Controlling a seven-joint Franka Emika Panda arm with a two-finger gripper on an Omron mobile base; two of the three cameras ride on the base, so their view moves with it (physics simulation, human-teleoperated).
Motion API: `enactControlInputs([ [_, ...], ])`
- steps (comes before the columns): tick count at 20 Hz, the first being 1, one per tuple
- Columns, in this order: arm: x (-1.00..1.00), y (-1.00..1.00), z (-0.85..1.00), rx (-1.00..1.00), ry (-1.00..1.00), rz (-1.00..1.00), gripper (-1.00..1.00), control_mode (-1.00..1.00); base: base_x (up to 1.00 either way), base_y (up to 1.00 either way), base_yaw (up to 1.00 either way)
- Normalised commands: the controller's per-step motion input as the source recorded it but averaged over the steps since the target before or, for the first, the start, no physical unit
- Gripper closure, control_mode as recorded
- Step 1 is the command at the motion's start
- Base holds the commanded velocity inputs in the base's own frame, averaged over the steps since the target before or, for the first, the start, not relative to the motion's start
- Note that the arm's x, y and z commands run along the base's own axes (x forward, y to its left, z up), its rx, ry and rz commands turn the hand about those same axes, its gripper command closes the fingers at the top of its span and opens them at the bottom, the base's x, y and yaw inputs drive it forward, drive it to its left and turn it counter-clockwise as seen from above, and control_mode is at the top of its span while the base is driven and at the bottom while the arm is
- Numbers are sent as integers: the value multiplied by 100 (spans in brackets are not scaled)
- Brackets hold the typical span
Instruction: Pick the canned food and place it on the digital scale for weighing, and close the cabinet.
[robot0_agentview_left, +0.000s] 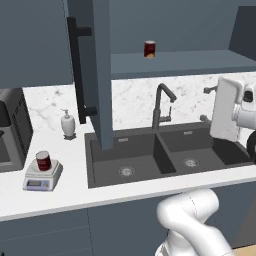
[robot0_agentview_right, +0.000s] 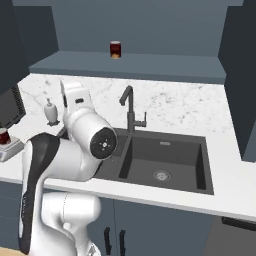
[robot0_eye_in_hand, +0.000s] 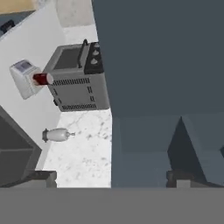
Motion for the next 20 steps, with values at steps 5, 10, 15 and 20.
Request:
enactControlInputs([
  [5, 0, -1, -33, 32, -56, 1, -100, -100, 0, 0, 0],
  [10, 0, -2, -51, 19, -30, 0, -100, -100, 0, 0, 0],
  [15, -12, -39, -3, 19, -24, 0, -100, -100, 0, 0, 0],
  [20, -16, -27, -1, 7, -16, -9, -100, -100, 0, 0, 0],
])
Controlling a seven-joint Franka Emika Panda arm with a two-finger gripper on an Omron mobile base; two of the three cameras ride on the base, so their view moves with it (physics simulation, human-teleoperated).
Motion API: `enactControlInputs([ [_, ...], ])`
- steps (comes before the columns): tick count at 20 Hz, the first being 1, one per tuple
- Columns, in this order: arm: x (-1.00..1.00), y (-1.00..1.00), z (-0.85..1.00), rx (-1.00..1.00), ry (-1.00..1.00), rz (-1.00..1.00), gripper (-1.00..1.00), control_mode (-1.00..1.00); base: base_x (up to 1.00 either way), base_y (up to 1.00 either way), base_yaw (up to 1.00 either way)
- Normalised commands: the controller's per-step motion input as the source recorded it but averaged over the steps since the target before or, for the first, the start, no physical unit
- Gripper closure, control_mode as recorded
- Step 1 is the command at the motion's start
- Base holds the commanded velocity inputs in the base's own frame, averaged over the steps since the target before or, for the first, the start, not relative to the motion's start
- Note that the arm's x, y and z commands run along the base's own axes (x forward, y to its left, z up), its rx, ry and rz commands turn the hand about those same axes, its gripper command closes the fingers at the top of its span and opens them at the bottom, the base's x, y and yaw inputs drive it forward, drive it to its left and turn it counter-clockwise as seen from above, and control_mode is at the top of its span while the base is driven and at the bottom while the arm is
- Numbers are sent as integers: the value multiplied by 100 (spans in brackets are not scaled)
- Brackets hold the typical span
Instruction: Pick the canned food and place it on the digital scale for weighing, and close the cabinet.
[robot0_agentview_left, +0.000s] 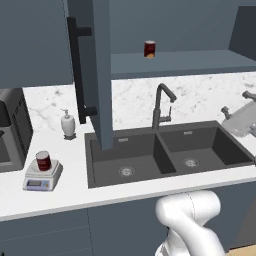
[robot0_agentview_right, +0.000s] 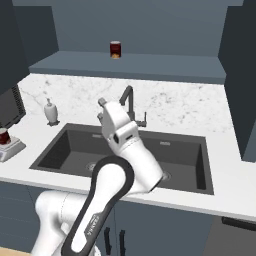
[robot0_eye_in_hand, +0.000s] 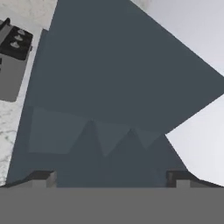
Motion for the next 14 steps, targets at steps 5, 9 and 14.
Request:
enactControlInputs([
  [5, 0, -50, 0, 2, -8, -26, -100, -100, 0, 0, 0],
  [9, 0, -67, 0, 6, 0, -22, -100, -100, 0, 0, 0],
  [14, 0, -63, -12, 13, -6, -3, -100, -100, 0, 0, 0],
])
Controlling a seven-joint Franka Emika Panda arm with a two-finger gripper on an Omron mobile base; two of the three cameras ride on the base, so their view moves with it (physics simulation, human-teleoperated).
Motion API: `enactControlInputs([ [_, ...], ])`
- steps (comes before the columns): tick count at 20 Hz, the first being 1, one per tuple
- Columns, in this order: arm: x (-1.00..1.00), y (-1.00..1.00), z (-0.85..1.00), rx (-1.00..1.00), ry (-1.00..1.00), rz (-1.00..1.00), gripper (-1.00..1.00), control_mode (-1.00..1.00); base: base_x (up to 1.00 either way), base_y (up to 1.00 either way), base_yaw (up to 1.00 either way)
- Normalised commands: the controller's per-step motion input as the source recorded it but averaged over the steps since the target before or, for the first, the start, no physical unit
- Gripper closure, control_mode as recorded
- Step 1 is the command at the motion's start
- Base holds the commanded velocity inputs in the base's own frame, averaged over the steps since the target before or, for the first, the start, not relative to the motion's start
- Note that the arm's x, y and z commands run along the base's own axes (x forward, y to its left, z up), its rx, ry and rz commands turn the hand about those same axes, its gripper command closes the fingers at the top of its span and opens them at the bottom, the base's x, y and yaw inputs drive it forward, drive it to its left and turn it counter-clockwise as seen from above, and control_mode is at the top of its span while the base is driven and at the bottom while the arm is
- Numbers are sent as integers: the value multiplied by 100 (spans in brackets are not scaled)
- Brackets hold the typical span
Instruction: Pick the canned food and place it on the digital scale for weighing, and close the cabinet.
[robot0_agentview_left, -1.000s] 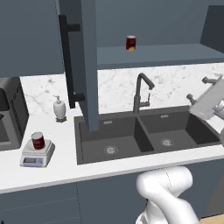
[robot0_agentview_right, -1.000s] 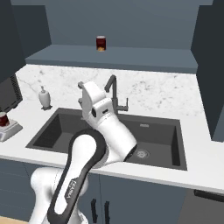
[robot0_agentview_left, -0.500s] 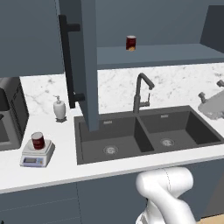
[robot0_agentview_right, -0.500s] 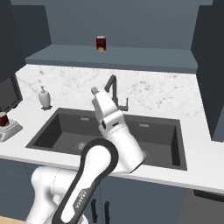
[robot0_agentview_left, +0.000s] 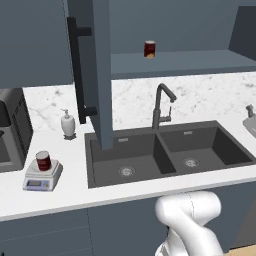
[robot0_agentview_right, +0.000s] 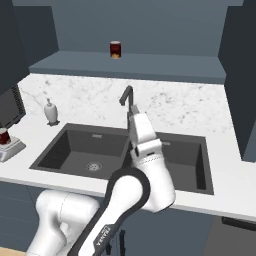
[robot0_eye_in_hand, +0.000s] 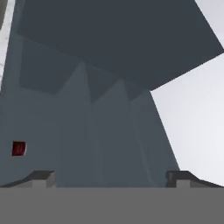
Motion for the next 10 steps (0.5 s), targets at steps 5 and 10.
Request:
enactControlInputs([
  [5, 0, -31, -42, 5, -15, 0, -100, -100, 0, 0, 0],
  [10, 0, -28, -53, 3, -16, 0, -100, -100, 0, 0, 0],
])
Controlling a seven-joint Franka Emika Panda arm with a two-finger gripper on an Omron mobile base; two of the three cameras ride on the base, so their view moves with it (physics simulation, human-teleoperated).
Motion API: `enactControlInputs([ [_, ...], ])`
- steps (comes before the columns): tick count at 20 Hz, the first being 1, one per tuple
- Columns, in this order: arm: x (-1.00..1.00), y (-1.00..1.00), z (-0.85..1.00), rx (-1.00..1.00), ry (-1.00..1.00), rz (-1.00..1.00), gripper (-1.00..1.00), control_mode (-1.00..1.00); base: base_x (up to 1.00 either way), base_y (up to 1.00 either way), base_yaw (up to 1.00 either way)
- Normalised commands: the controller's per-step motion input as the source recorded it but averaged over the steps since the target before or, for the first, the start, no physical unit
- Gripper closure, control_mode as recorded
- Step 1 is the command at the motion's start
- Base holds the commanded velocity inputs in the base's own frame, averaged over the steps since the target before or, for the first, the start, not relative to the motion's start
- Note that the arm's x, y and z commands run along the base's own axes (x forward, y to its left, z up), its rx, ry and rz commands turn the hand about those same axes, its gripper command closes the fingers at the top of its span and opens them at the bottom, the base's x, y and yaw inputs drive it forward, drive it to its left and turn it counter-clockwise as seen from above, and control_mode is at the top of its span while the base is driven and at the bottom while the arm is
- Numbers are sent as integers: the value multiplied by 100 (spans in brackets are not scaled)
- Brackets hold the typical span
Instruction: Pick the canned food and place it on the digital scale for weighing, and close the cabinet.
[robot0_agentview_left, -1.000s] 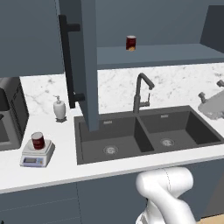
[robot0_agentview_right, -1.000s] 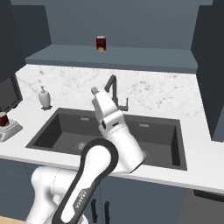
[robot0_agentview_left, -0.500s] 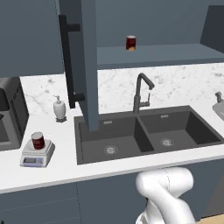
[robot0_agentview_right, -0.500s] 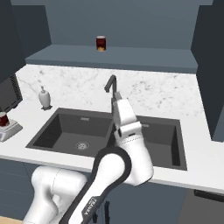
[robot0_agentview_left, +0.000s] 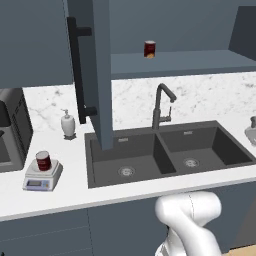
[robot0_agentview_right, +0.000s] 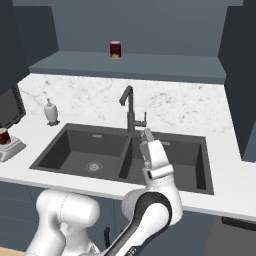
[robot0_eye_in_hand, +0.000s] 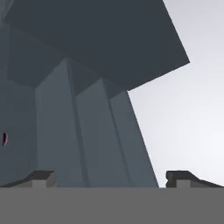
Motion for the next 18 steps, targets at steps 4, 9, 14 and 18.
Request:
enactControlInputs([
  [4, 0, -55, -28, 4, -10, 0, -100, -100, 0, 0, 0],
  [9, 0, -57, 0, 6, -6, 0, -100, -100, 0, 0, 0],
  [14, 0, -59, 0, 8, -2, 0, -100, -100, 0, 0, 0],
  [18, 0, -61, 9, 11, 6, -4, -100, -100, 0, 0, 0],
])
